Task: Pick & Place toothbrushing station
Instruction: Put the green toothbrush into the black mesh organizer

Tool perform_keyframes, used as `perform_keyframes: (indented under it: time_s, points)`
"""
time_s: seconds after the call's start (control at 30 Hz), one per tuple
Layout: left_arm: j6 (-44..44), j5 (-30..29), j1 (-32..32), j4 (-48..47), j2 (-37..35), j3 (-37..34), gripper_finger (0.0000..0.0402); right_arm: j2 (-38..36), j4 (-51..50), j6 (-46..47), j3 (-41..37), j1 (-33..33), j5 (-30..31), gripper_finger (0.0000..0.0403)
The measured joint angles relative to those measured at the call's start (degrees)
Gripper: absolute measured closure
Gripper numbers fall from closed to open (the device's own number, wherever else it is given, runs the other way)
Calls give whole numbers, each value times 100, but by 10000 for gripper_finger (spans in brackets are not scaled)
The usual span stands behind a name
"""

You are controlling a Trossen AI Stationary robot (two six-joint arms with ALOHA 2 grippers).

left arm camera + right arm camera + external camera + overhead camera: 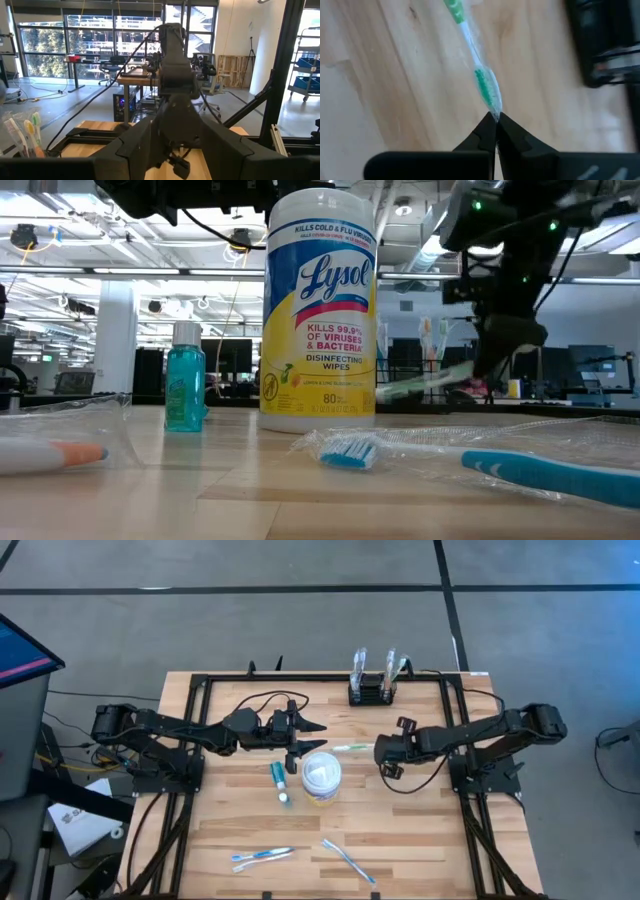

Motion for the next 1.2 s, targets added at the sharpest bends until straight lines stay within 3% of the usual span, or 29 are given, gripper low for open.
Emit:
perform_keyframes:
  time_s: [0.43,0.77,1.2]
  points:
    - [0,2,0,-24,0,1,243,-11,-2275,0,1542,41,1262,403]
    - [0,1,0,-63,0,0,243,24,-3812,-12,2365,-446,1775,403]
    - [0,2,0,-241,2,0,243,77,-4526,-616,3055,-1214,2042,403]
